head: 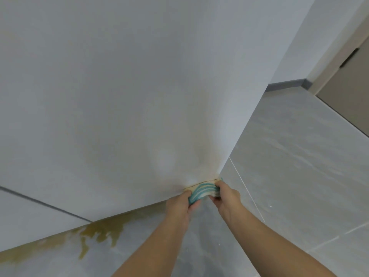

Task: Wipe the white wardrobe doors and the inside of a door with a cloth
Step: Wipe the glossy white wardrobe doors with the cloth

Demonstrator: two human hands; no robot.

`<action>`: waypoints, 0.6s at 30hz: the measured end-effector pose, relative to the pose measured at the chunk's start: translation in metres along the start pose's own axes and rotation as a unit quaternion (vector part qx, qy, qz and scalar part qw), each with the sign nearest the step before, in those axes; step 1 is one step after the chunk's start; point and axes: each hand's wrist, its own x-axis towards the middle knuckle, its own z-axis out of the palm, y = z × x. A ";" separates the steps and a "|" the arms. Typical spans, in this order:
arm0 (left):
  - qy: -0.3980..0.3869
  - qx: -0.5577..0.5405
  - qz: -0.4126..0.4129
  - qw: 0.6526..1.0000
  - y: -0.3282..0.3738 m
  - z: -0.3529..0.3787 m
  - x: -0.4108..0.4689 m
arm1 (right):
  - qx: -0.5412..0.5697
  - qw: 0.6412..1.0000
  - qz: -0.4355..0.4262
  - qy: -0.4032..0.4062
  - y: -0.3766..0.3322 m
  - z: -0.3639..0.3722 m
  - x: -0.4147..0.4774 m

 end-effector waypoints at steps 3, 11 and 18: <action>-0.023 -0.005 0.016 1.000 0.014 0.001 -0.021 | 0.038 0.999 -0.011 -0.022 -0.012 0.002 -0.020; -0.067 0.005 0.093 0.993 0.073 0.005 -0.105 | 0.117 0.985 -0.034 -0.120 -0.064 0.013 -0.104; -0.128 0.020 0.190 0.973 0.138 0.026 -0.211 | 0.177 0.957 -0.085 -0.212 -0.135 0.023 -0.197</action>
